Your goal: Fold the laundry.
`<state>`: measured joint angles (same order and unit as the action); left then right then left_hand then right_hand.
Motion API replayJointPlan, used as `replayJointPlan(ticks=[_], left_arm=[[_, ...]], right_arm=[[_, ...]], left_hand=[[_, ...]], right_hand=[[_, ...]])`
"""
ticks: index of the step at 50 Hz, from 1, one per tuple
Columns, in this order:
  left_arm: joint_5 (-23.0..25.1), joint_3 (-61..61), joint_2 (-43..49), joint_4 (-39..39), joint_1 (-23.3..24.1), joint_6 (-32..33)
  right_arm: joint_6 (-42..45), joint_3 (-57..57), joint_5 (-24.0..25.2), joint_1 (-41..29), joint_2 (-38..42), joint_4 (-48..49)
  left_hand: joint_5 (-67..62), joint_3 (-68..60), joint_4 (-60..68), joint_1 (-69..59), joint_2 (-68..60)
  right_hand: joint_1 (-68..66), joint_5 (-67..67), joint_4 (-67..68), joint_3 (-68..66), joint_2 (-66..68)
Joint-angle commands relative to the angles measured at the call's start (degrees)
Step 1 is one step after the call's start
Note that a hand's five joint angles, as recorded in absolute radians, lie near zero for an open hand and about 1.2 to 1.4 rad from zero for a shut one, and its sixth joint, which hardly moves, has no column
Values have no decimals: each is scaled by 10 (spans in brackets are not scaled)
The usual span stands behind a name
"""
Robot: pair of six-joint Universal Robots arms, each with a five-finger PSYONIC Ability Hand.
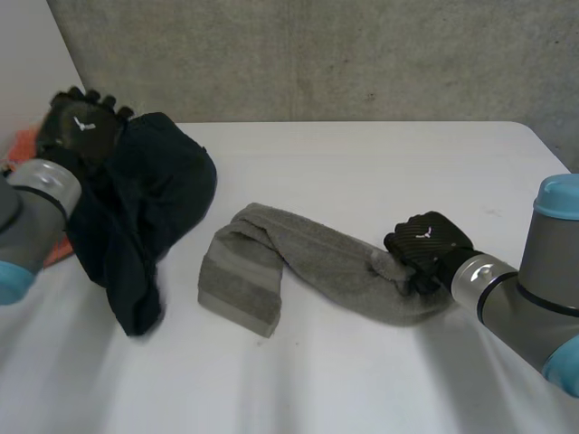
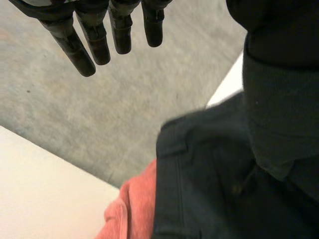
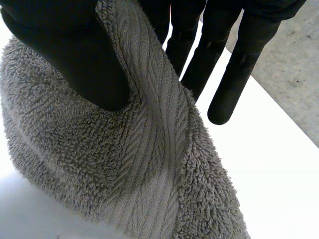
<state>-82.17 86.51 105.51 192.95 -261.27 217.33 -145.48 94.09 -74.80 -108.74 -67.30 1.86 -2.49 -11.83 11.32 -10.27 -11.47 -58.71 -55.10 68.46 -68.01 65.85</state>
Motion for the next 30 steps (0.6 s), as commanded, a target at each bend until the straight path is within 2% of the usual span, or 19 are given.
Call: replayJointPlan(ticks=[1, 6, 9, 12, 15, 20, 23, 25, 28, 30], left_arm=[[59, -34, -80, -127, 25, -154], [82, -48, -61, -151, 63, -241], [73, -60, 0, -144, 100, -269], [50, -82, 56, -141, 122, -263], [0, -112, 114, -166, 137, -239], [-82, -109, 114, -188, 124, -179], [-65, -98, 102, -180, 121, -183], [-28, -86, 96, -172, 125, -197], [16, -85, 101, -152, 154, -225], [16, -89, 114, -139, 170, -239]], right_arm=[[-2, -5, 1, 21, -40, -17], [-6, -7, 15, 45, -85, -37], [-16, -7, 31, 61, -110, -44], [-27, -7, 45, 70, -124, -48], [-40, -7, 53, 79, -133, -48], [-45, -7, 56, 96, -134, -48], [-44, -8, 57, 106, -131, -48], [-44, -10, 58, 112, -127, -48], [-47, -13, 60, 116, -131, -53], [-51, -14, 62, 119, -135, -57]], left_hand=[[25, 18, -13, 3, 15], [25, 18, -13, 3, 15], [25, 18, -13, 3, 15], [25, 18, -13, 3, 15], [25, 18, -13, 3, 15], [25, 18, -13, 3, 15], [25, 18, -13, 3, 15], [25, 18, -13, 3, 15], [25, 18, -13, 3, 15], [25, 18, -13, 3, 15]], right_hand=[[-213, -149, 115, -120, 141], [-213, -149, 115, -120, 141], [-213, -149, 115, -120, 141], [-213, -149, 115, -120, 141], [-213, -149, 115, -120, 141], [-213, -149, 115, -120, 141], [-213, -149, 115, -120, 141], [-213, -149, 115, -120, 141], [-213, -149, 115, -120, 141], [-213, -149, 115, -120, 141]])
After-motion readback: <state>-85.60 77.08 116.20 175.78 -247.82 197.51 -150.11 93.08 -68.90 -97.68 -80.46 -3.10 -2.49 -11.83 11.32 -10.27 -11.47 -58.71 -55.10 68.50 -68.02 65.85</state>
